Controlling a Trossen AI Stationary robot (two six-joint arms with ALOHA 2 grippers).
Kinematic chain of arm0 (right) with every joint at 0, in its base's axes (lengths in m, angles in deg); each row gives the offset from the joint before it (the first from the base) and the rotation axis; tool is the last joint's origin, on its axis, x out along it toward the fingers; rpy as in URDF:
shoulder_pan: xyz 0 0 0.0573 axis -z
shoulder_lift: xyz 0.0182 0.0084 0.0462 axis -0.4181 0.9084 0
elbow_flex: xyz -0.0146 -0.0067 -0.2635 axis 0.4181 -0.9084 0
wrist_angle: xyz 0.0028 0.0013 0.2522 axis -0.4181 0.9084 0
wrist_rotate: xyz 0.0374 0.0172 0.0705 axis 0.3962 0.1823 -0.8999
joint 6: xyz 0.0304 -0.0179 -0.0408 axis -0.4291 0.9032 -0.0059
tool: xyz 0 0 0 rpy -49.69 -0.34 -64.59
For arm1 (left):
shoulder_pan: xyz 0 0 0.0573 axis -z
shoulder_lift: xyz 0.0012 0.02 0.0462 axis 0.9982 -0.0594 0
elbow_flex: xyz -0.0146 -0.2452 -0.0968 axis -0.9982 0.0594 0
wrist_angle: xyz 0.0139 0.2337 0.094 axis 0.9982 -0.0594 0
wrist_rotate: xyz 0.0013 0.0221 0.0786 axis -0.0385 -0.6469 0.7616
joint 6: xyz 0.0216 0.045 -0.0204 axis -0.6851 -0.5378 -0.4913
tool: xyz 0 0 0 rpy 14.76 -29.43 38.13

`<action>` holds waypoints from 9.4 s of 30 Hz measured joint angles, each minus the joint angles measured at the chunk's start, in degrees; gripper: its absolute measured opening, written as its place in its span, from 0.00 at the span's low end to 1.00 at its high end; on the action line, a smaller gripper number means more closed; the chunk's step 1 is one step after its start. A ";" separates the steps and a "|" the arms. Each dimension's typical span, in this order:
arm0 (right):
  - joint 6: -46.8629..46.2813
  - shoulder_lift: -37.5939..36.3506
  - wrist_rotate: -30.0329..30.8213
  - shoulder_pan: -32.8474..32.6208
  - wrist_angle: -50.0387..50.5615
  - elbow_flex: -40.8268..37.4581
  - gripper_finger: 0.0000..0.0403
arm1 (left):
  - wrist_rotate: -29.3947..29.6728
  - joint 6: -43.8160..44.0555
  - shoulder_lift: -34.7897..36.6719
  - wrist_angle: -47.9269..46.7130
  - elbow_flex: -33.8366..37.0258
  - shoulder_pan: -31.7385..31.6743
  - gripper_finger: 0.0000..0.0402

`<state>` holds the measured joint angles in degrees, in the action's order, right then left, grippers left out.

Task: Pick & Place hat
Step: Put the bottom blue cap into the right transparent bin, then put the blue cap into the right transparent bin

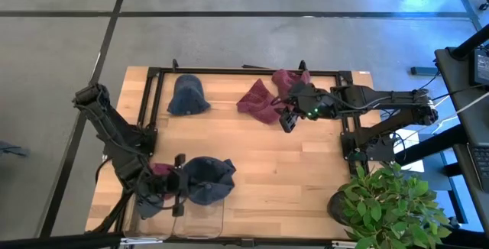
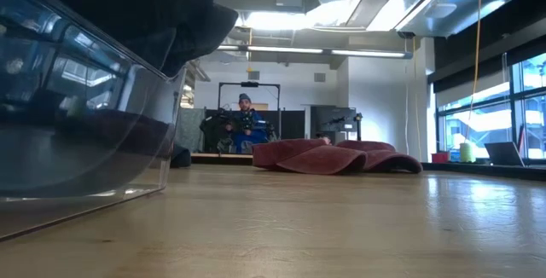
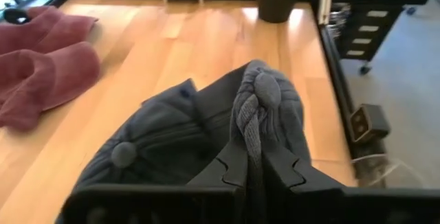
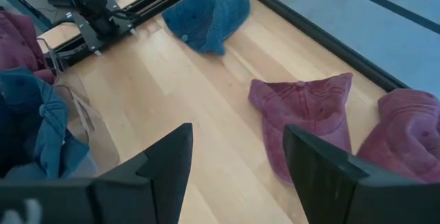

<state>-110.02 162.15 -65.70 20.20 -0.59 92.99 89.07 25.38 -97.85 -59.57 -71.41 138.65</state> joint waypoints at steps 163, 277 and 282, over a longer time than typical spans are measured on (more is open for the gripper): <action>33.08 10.29 -40.87 19.31 -20.14 -0.02 0.56 | -50.45 -53.74 6.49 -22.49 -15.18 -69.58 0.13; 37.66 9.70 -50.95 14.97 -23.39 6.60 0.01 | -50.90 -44.21 5.49 -3.29 -17.31 -59.86 0.58; 37.93 9.70 -50.07 14.97 -23.32 6.60 0.01 | -52.78 -43.12 4.45 -2.98 -17.29 -59.56 0.57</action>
<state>-72.09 171.85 -115.77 35.17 -23.91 99.59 36.29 -17.75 -93.40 -62.55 -88.70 79.09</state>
